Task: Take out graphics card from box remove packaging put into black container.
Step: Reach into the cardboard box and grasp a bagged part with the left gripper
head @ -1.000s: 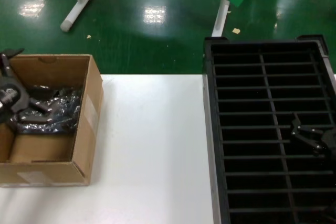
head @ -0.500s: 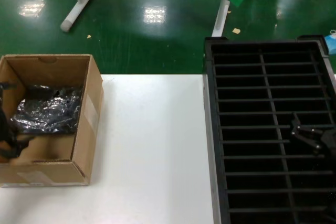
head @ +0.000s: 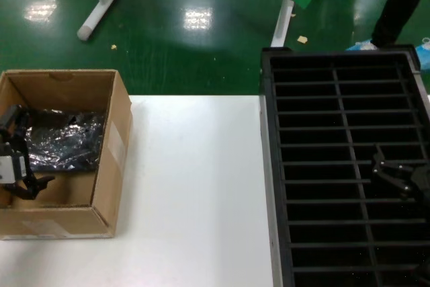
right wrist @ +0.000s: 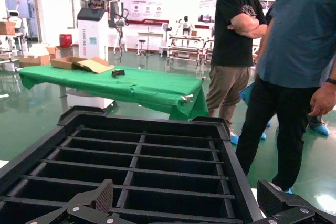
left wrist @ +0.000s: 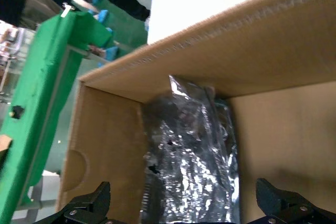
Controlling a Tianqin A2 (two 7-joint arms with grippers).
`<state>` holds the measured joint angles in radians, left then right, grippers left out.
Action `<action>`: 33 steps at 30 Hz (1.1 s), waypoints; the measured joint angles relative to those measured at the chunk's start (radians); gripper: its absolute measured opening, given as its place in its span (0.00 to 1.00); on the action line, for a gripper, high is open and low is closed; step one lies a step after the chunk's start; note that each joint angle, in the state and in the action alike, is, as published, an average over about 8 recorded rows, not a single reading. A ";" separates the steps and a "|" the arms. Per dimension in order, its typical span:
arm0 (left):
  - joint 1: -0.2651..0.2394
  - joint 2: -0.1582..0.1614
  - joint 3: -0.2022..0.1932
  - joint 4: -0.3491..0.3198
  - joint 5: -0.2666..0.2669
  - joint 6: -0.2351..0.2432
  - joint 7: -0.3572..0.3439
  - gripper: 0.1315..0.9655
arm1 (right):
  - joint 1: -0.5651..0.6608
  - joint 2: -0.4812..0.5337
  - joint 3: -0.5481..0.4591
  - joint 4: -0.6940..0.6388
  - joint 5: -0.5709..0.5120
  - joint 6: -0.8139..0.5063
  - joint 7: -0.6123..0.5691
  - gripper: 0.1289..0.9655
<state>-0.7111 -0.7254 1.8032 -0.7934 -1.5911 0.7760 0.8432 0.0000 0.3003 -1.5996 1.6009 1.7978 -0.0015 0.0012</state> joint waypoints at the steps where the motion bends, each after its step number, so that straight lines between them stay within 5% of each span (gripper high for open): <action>1: -0.015 0.008 0.008 0.022 0.006 -0.001 0.013 1.00 | 0.000 0.000 0.000 0.000 0.000 0.000 0.000 1.00; 10: -0.138 0.076 0.035 0.215 0.019 -0.014 0.156 1.00 | 0.000 0.000 0.000 0.000 0.000 0.000 0.000 1.00; 18: -0.170 0.113 0.031 0.306 0.003 -0.023 0.242 1.00 | 0.000 0.000 0.000 0.000 0.000 0.000 0.000 1.00; 33: -0.196 0.168 -0.067 0.451 -0.092 -0.055 0.522 1.00 | 0.000 0.000 0.000 0.000 0.000 0.000 0.000 1.00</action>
<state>-0.9070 -0.5578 1.7358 -0.3422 -1.6834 0.7208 1.3653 0.0000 0.3003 -1.5996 1.6009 1.7978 -0.0015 0.0012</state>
